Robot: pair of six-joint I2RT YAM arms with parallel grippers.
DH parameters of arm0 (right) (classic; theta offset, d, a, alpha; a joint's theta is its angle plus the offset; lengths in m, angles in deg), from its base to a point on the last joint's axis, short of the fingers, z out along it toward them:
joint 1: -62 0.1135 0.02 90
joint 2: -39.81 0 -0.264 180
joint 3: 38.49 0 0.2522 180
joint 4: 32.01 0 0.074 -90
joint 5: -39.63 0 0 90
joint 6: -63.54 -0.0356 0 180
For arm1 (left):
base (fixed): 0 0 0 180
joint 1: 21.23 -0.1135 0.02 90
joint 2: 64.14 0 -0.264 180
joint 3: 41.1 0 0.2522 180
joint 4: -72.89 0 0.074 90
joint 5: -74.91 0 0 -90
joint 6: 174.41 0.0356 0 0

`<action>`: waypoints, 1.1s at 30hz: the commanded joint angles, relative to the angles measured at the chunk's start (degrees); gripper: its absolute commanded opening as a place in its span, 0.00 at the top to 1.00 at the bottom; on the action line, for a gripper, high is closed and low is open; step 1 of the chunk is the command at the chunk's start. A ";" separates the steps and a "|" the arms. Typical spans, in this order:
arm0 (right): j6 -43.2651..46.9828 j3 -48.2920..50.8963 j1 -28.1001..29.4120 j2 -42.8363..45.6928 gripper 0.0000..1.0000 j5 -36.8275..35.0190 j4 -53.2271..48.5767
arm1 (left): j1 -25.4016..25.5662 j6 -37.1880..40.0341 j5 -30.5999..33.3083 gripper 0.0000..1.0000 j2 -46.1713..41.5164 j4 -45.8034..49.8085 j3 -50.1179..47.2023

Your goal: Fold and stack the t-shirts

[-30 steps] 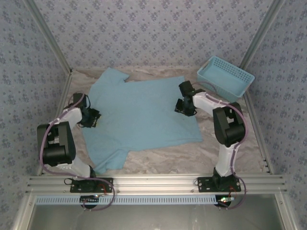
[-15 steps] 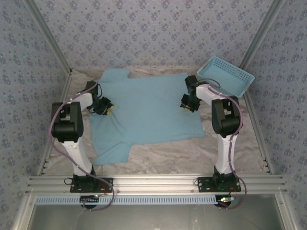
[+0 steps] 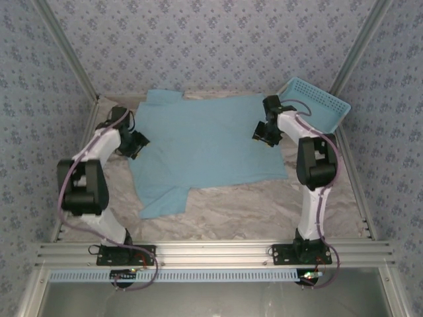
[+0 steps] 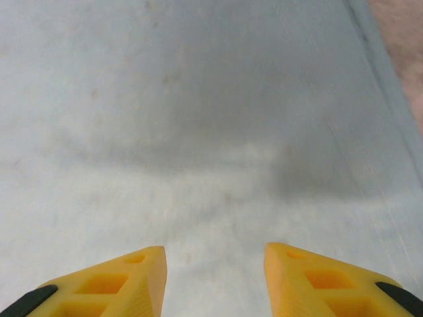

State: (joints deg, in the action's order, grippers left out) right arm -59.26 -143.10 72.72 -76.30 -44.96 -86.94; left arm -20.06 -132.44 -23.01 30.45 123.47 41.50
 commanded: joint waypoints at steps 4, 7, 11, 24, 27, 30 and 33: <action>-2.55 13.08 3.53 17.98 0.55 1.34 2.59 | 2.28 -4.06 0.26 0.55 -20.91 14.18 -21.90; -2.84 18.06 6.74 23.15 0.55 2.07 2.06 | 2.20 -6.03 0.13 0.55 -29.58 17.00 -28.70; -4.73 24.57 9.45 28.22 0.55 3.15 1.95 | 2.21 -6.23 -2.24 0.57 -35.02 16.44 -34.61; -5.40 29.33 10.27 32.75 0.55 3.65 0.12 | 9.30 -5.78 -1.70 0.62 -31.39 11.79 -38.57; -5.52 29.42 10.28 32.75 0.55 3.52 -0.05 | 11.43 -6.37 -0.93 0.64 -29.09 10.98 -38.61; -5.57 29.75 10.29 32.73 0.55 3.30 0.07 | 12.35 -6.29 0.67 0.67 -27.26 10.45 -38.72; -5.57 30.06 10.26 32.71 0.55 3.29 0.04 | 12.95 -5.79 1.79 0.70 -25.99 8.82 -38.79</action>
State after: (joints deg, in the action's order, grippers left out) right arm -63.76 -113.77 82.77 -44.70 -41.92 -84.91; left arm -7.69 -138.06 -23.45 3.54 133.61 3.27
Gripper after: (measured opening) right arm 0.454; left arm 0.309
